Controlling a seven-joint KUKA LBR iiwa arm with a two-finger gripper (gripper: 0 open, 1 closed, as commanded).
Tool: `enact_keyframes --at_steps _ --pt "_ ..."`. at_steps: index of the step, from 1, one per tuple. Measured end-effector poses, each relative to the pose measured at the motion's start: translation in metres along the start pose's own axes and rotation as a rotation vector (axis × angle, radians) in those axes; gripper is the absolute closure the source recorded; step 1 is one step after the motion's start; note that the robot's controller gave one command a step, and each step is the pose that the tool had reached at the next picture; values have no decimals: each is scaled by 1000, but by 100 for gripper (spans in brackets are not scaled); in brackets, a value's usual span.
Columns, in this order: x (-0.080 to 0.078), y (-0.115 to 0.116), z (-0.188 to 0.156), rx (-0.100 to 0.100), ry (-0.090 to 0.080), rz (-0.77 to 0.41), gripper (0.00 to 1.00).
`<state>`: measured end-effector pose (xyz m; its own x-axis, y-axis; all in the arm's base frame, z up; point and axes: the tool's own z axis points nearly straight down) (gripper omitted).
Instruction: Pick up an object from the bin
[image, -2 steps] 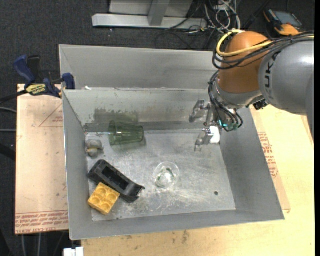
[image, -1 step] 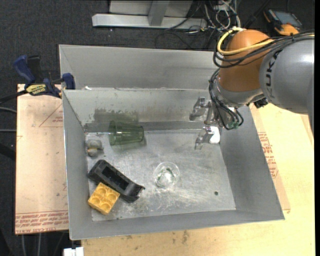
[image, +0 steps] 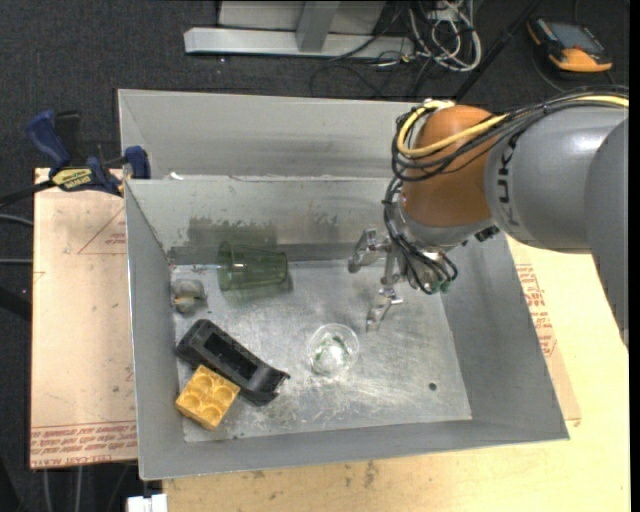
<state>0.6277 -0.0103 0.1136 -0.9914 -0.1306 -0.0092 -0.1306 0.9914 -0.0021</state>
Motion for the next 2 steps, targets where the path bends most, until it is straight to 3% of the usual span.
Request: enact_keyframes --at_steps 1,2 --pt "56 72 -3 -7 12 -139 0" --pt "42 79 -15 -3 9 -240 0"
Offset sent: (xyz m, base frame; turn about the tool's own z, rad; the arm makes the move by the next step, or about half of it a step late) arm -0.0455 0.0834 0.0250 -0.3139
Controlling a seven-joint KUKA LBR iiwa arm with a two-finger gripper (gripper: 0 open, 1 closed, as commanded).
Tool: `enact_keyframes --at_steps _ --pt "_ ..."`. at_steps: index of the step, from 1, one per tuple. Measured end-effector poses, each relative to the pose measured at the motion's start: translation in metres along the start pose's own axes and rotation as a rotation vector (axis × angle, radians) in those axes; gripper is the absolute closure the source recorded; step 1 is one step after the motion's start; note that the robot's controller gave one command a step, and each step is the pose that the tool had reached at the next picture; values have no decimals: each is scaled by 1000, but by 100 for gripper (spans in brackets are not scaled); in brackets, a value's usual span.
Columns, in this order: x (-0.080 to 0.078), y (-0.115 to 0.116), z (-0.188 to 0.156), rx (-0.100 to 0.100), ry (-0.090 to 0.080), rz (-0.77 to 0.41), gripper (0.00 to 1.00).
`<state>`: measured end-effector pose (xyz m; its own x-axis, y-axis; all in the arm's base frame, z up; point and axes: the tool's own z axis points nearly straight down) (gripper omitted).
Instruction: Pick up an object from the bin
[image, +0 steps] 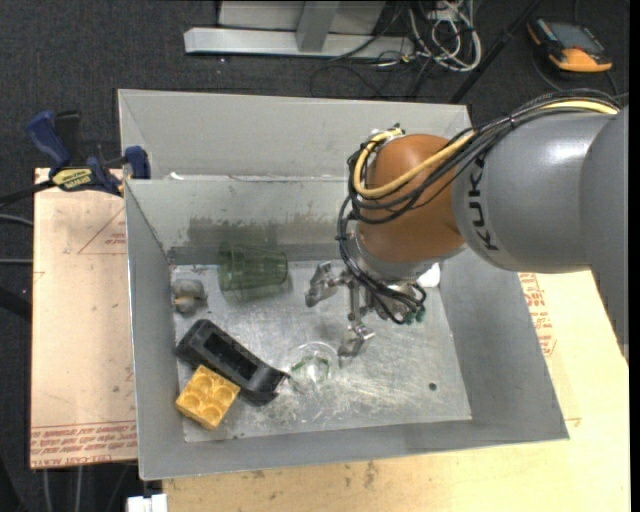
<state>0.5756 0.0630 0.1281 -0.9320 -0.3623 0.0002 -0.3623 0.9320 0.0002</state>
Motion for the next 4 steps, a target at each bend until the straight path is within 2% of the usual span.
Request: enact_keyframes --at_steps 1,2,4 --pt "20 0 50 1 -5 -150 0" --pt "12 -8 52 -5 11 -305 100" --pt "13 -9 48 -4 11 -306 100"
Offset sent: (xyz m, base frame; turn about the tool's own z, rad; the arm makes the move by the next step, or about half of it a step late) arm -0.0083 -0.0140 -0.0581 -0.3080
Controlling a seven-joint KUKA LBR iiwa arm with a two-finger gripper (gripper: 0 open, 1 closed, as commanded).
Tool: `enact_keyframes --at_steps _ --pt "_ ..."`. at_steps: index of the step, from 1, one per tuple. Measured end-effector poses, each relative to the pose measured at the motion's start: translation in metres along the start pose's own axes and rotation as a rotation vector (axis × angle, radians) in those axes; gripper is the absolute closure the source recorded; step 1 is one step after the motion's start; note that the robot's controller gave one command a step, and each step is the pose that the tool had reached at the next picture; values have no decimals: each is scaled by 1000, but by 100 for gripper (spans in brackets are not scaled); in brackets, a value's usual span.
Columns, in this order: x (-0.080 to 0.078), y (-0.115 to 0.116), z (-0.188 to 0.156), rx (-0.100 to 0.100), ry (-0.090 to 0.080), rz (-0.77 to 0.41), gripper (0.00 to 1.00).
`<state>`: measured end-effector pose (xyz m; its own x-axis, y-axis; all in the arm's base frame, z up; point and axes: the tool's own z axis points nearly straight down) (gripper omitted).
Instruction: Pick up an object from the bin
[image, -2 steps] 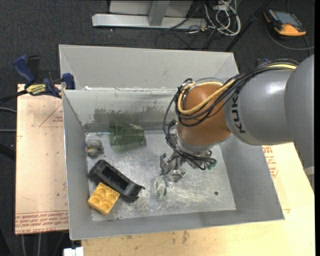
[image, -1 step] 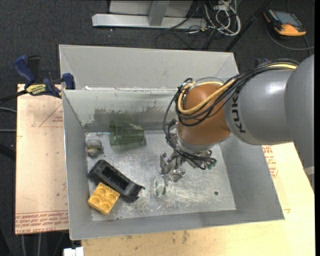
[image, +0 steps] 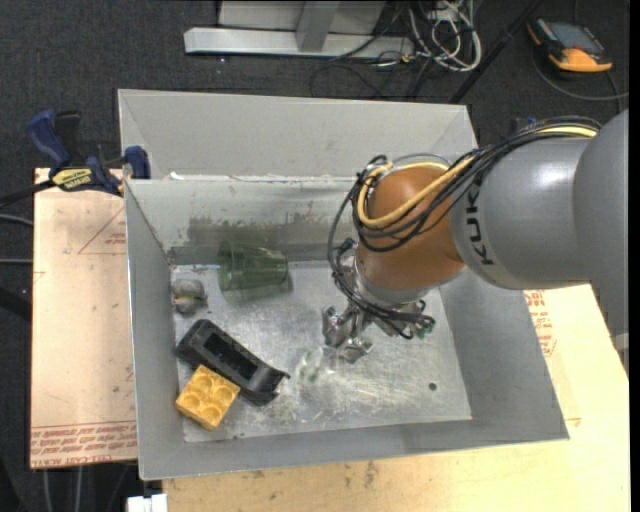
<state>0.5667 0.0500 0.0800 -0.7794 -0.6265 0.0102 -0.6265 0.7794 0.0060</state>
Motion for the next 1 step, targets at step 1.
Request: enact_keyframes --at_steps 1 --pt "1 0 -18 2 -7 2 100"
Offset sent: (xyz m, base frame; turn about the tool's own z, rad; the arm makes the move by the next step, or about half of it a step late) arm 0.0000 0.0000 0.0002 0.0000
